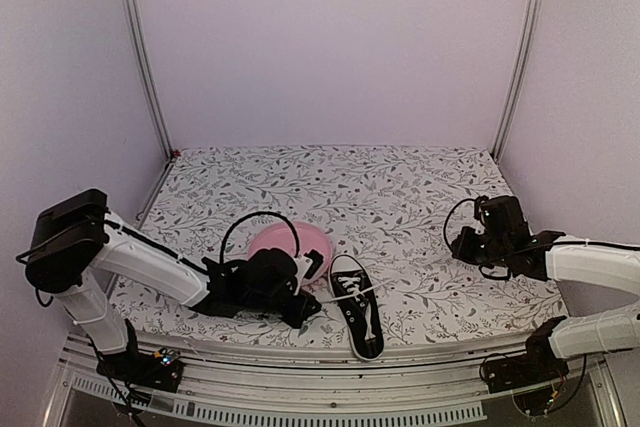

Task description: Tie the shoes

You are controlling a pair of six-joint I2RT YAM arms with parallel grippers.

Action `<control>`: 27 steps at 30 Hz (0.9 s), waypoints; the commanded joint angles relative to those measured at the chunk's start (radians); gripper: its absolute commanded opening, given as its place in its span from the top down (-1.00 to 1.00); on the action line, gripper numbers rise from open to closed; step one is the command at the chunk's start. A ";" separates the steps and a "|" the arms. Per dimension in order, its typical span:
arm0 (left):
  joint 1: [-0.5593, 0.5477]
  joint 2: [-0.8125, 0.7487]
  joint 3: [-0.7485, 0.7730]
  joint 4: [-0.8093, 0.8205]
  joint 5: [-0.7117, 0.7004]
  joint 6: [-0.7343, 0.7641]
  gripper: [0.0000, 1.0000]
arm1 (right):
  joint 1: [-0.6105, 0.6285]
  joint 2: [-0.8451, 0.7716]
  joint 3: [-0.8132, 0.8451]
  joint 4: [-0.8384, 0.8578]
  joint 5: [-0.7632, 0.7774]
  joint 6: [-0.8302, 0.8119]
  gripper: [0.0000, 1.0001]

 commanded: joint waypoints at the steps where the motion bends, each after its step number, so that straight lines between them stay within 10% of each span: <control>1: 0.015 -0.020 -0.042 -0.024 0.005 -0.057 1.00 | -0.046 -0.020 -0.054 -0.002 0.006 0.047 0.96; 13: 0.015 -0.038 -0.089 0.139 0.111 -0.055 1.00 | -0.102 -0.050 -0.141 0.019 -0.035 0.111 0.96; 27: 0.014 0.081 0.139 0.273 0.116 0.052 1.00 | -0.093 -0.110 0.003 0.180 -0.470 -0.112 0.96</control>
